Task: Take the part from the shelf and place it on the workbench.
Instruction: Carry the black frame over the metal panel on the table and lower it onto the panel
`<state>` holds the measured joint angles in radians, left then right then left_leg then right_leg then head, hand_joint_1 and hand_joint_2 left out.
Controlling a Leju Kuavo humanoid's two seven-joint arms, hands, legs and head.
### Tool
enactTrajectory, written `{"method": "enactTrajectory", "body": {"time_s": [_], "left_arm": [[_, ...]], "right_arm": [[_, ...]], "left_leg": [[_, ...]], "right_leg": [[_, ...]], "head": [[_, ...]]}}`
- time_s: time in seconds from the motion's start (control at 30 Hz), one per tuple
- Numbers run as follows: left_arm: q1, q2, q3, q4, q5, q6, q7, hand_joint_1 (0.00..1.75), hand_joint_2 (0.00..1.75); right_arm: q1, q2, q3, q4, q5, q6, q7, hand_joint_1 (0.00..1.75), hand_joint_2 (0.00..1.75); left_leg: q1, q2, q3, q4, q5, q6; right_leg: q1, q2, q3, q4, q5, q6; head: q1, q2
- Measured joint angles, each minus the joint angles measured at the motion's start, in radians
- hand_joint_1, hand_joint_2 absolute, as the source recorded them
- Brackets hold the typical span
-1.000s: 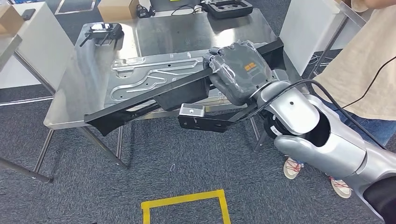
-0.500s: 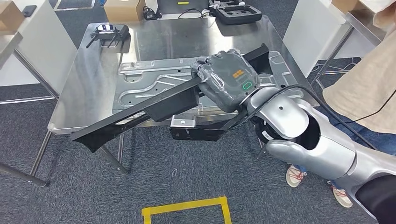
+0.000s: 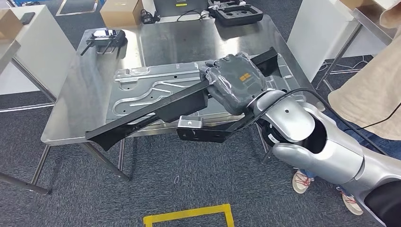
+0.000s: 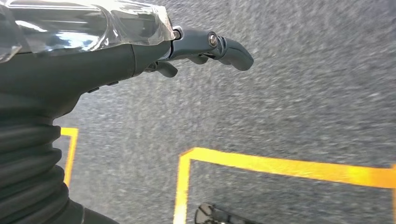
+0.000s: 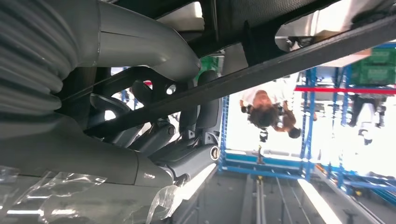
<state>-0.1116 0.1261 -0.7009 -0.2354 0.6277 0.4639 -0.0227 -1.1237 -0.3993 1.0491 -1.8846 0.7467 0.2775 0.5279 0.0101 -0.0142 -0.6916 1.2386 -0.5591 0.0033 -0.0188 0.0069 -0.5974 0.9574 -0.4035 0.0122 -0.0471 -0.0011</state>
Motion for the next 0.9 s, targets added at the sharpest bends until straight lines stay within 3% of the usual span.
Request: {"method": "enactTrajectory", "body": {"time_s": [0.03,0.07,0.13,0.2,0.3,0.37,0.4,0.47,0.53,0.57,0.6,0.67,0.7,0.73,0.83,0.9], "left_arm": [[0.003,0.001,-0.004,0.0,-0.003,-0.007,0.011,0.0,1.75],[0.004,0.001,-0.009,0.0,-0.006,-0.014,0.021,0.0,1.75],[0.006,0.0,-0.019,0.0,-0.012,-0.023,0.041,0.0,1.75],[0.007,-0.002,-0.026,0.0,-0.015,-0.028,0.055,0.0,1.75],[0.008,-0.006,-0.037,0.0,-0.016,-0.033,0.066,0.0,1.75],[0.008,-0.007,-0.043,0.0,-0.015,-0.034,0.068,0.0,1.75],[0.008,-0.007,-0.044,0.0,-0.014,-0.034,0.068,0.0,1.75],[0.008,-0.007,-0.045,0.0,-0.012,-0.035,0.068,0.0,1.75],[0.008,-0.007,-0.047,0.0,-0.012,-0.035,0.066,0.0,1.75],[0.009,-0.007,-0.048,0.0,-0.012,-0.036,0.065,0.0,1.75],[0.009,-0.007,-0.049,0.0,-0.012,-0.037,0.064,0.0,1.75],[0.01,-0.009,-0.052,0.0,-0.011,-0.037,0.061,0.0,1.75],[0.009,-0.009,-0.053,0.0,-0.01,-0.037,0.058,0.0,1.75],[0.009,-0.01,-0.053,0.0,-0.009,-0.037,0.056,0.0,1.75],[0.009,-0.011,-0.054,0.0,-0.003,-0.037,0.049,0.0,1.75],[0.009,-0.012,-0.055,0.0,0.001,-0.036,0.046,0.0,1.75]], "right_arm": [[0.002,0.0,0.0,0.0,0.0,0.002,0.0,1.75,1.75],[0.004,0.0,0.0,0.0,0.0,0.003,0.0,1.75,1.75],[0.005,0.0,0.0,0.0,0.0,0.006,0.0,1.75,1.75],[0.004,0.0,0.0,0.0,0.0,0.009,0.001,1.75,1.75],[0.004,0.0,0.0,0.0,0.0,0.015,0.003,1.75,1.75],[0.003,0.0,-0.001,0.0,0.0,0.019,0.004,1.75,1.75],[0.002,0.0,-0.001,0.0,0.0,0.022,0.004,1.75,1.75],[0.001,0.0,-0.001,0.0,-0.001,0.03,0.004,1.75,1.75],[0.0,0.0,0.0,0.002,0.0,0.035,0.005,1.75,1.75],[-0.002,0.0,0.0,0.003,0.001,0.037,0.006,1.75,1.75],[-0.005,0.0,0.0,0.004,0.003,0.038,0.008,1.75,1.75],[-0.019,-0.001,-0.001,0.005,0.017,0.045,0.019,1.75,1.75],[-0.027,-0.002,-0.001,0.006,0.026,0.049,0.027,1.75,1.75],[-0.033,-0.002,-0.001,0.006,0.035,0.052,0.034,1.75,1.75],[-0.041,-0.007,-0.003,0.009,0.054,0.056,0.053,1.75,1.75],[-0.045,-0.012,-0.009,0.009,0.068,0.055,0.069,1.75,1.75]], "left_leg": [[0.003,0.001,-0.02,0.021,0.008,-0.003],[0.006,0.002,-0.02,0.001,0.035,-0.006],[0.011,0.006,0.027,-0.135,0.122,-0.011],[0.009,0.006,0.077,-0.247,0.168,-0.006],[0.003,0.004,0.09,-0.269,0.164,0.017],[0.004,0.004,0.095,-0.272,0.163,0.031],[0.004,0.005,0.098,-0.274,0.163,0.038],[0.002,0.005,0.101,-0.274,0.161,0.048],[-0.003,0.004,0.105,-0.273,0.158,0.053],[-0.005,0.003,0.108,-0.273,0.156,0.055],[-0.007,0.001,0.112,-0.273,0.153,0.056],[-0.011,-0.002,0.12,-0.273,0.147,0.054],[-0.014,-0.002,0.122,-0.272,0.144,0.05],[-0.015,-0.002,0.122,-0.271,0.142,0.047],[-0.014,-0.001,0.12,-0.27,0.137,0.034],[-0.011,0.001,0.099,-0.224,0.106,0.022]], "right_leg": [[-0.001,0.001,0.003,0.0,-0.003,0.001],[-0.002,0.002,0.006,0.001,-0.006,0.003],[-0.006,0.003,0.019,0.001,-0.016,0.012],[-0.004,0.005,0.026,0.002,-0.024,0.023],[-0.002,0.007,0.029,0.001,-0.028,0.038],[-0.005,0.004,0.021,0.025,-0.048,0.046],[-0.005,0.002,0.003,0.067,-0.071,0.048],[-0.003,-0.001,-0.065,0.209,-0.133,0.049],[-0.001,-0.001,-0.124,0.312,-0.156,0.046],[-0.001,-0.001,-0.128,0.308,-0.139,0.043],[0.0,-0.001,-0.112,0.264,-0.105,0.038],[0.006,-0.001,-0.049,0.119,-0.03,0.024],[0.009,-0.002,-0.024,0.061,-0.009,0.019],[0.012,-0.002,-0.009,0.026,-0.001,0.016],[0.013,-0.002,-0.003,0.009,-0.001,0.01],[0.007,-0.003,0.001,0.002,0.001,0.003]], "head": [[0.0,0.0],[0.0,0.0],[0.0,0.0],[0.0,0.0],[0.001,0.0],[0.001,0.0],[0.002,0.0],[0.002,0.0],[0.003,0.0],[0.003,0.0],[0.003,0.0],[0.003,0.0],[0.003,0.0],[0.002,0.0],[0.002,0.0],[0.001,0.0]]}}
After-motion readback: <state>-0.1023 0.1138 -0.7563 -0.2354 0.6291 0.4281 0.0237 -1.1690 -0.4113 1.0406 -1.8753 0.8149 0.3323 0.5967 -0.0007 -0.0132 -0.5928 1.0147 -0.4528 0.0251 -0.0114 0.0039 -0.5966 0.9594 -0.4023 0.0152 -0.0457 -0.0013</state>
